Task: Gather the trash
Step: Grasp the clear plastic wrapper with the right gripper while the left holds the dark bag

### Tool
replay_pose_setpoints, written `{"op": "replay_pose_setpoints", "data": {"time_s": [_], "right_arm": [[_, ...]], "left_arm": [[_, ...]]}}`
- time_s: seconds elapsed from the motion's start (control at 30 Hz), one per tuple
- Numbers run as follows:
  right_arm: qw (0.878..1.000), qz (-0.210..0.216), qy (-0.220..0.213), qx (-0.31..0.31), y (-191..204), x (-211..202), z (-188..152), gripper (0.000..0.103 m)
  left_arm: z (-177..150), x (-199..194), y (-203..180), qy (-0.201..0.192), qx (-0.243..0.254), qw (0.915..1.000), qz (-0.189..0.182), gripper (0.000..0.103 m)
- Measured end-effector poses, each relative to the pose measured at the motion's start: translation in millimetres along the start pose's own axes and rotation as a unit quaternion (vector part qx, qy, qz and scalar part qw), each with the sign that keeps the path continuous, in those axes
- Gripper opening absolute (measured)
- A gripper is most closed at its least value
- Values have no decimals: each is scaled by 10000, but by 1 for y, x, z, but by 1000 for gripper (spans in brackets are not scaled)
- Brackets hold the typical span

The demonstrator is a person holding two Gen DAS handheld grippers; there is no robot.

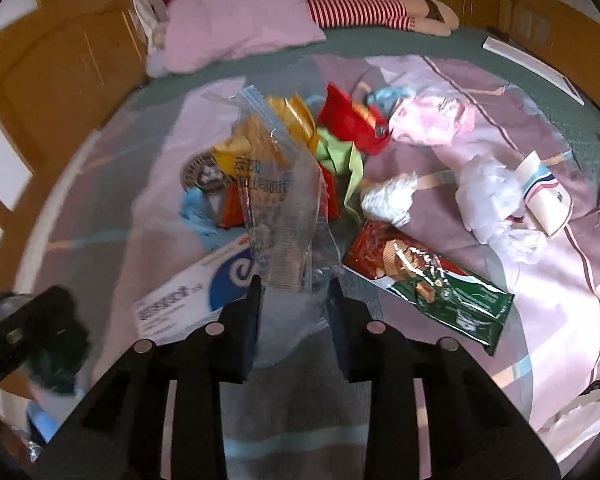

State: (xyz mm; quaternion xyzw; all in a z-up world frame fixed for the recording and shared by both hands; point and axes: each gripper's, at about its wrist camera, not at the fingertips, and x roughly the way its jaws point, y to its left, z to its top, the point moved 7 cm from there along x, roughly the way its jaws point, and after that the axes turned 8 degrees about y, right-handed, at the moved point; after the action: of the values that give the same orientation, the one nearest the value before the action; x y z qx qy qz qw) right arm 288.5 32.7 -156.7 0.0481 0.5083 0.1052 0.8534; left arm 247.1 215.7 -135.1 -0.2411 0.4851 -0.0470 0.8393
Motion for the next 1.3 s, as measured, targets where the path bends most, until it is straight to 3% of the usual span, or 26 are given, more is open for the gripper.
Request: {"op": "replay_pose_setpoints", "data": {"time_s": [0.23, 0.57, 0.9, 1.3], "right_arm": [[9995, 219, -234, -20, -7, -34, -18, 32], [9997, 239, -56, 49, -8, -31, -37, 32], [9995, 243, -175, -74, 0, -38, -40, 32], [9991, 103, -411, -94, -28, -74, -46, 32]], "left_arm": [[0, -8, 0, -128, -40, 9997, -180, 59], [-1, -8, 0, -135, -3, 9998, -167, 59], [-1, -9, -1, -151, 0, 9997, -180, 59], [-2, -18, -12, -342, 328, 9985, -281, 58]]}}
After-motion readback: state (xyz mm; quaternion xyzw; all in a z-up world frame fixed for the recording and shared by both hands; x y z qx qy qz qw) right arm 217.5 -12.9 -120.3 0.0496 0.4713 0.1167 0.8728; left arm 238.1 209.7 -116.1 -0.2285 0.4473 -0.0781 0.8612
